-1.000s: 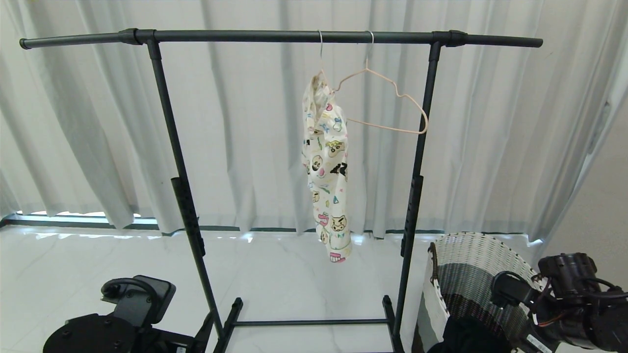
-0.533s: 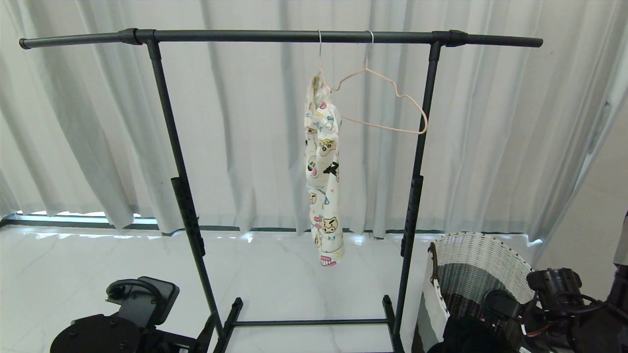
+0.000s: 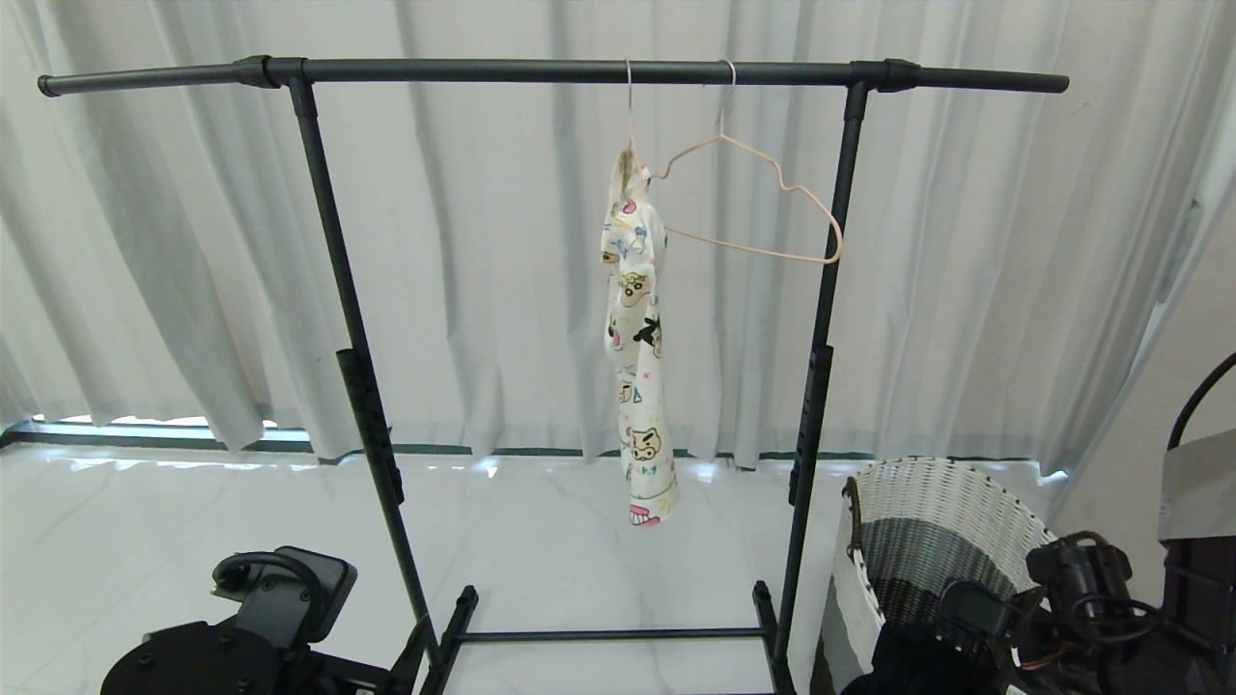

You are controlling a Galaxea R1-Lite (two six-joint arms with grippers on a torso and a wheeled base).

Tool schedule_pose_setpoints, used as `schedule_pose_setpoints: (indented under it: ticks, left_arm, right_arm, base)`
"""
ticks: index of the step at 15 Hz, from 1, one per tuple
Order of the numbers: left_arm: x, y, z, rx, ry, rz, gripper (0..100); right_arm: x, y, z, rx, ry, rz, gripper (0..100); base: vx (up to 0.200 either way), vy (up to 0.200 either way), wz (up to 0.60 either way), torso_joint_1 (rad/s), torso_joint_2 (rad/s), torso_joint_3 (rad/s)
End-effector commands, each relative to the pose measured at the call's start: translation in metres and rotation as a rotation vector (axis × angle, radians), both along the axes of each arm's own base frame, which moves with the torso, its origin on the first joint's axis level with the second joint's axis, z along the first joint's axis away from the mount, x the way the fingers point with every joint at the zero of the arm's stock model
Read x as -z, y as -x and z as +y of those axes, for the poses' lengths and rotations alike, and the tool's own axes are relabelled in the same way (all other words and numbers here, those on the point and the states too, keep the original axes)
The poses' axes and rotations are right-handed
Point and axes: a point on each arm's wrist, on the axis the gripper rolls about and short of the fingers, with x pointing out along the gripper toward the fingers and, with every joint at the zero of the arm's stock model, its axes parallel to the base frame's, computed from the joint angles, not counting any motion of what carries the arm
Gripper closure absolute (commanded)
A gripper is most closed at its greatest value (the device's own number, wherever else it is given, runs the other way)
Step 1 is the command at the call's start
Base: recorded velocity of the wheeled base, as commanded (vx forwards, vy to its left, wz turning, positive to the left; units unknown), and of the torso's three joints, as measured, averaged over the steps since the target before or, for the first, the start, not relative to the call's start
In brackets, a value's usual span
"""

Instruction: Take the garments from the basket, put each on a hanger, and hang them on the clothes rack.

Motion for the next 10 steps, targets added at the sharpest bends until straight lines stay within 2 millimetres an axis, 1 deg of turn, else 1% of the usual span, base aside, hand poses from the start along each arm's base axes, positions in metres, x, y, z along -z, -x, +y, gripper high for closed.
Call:
schedule_pose_setpoints:
  ticks: [1,4,6,10]
  left_arm:
    - [0.0,0.0,0.0,0.0,0.0,-0.001,0]
    - [0.0,0.001,-0.002,0.005,0.014,0.0,0]
    - [0.0,0.001,-0.002,0.005,0.016,0.001,0]
    - [0.0,0.001,-0.002,0.005,0.017,0.0,0]
  right_arm:
    - [0.007,0.008,0.0,-0.012,0.008,0.006,0]
    - [0.005,0.011,-0.006,-0.059,-0.083,0.004,0]
    - [0.0,0.025,-0.006,-0.109,-0.157,0.036,0]
    - [0.0,0.028,-0.006,-0.155,-0.238,0.045,0]
  base:
    - [0.0,0.0,0.0,0.0,0.0,0.0]
    - [0.0,0.0,0.0,0.0,0.0,0.0]
    - [0.0,0.0,0.0,0.0,0.0,0.0]
    - [0.0,0.0,0.0,0.0,0.0,0.0]
